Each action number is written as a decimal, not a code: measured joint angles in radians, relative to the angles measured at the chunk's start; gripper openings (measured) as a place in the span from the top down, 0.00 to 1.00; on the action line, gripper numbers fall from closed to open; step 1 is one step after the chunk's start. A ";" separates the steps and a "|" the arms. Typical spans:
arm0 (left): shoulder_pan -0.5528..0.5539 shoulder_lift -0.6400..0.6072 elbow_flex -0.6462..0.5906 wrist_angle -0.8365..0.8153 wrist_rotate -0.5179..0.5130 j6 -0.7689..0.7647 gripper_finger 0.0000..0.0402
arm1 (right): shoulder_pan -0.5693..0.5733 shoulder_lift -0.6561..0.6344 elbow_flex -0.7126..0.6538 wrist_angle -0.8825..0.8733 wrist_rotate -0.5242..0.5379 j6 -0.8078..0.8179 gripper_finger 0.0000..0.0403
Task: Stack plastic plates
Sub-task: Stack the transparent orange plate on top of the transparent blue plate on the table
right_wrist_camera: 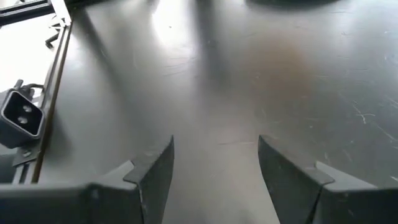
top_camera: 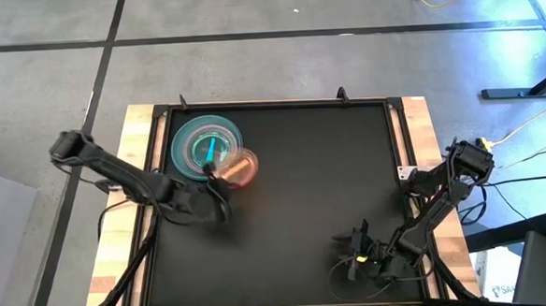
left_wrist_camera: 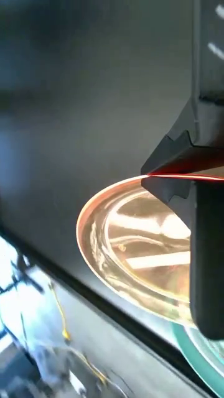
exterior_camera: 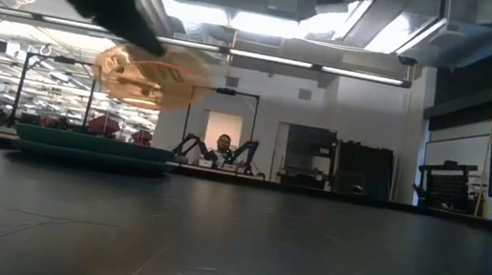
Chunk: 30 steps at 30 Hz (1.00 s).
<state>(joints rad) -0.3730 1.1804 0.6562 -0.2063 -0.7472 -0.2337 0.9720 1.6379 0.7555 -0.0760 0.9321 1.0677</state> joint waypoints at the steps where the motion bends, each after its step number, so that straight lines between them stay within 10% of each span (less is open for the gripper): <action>1: 0.015 -0.039 -0.021 -0.024 -0.009 -0.009 0.99 | 0.000 0.000 0.000 -0.004 0.000 -0.001 0.44; 17: 0.248 -0.212 -0.367 0.047 -0.048 -0.021 0.98 | -0.027 0.070 0.000 -0.013 -0.003 0.007 0.44; 25: 0.309 -0.212 -0.371 0.058 -0.040 -0.020 0.78 | -0.100 0.085 0.000 0.001 -0.132 -0.002 0.44; 30: 0.310 -0.212 -0.364 0.177 0.137 -0.022 0.70 | -0.157 0.085 0.000 0.007 -0.192 -0.005 0.44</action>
<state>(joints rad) -0.0635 0.9684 0.2922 -0.0297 -0.6101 -0.2554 0.8149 1.7226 0.7555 -0.0687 0.7403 1.0631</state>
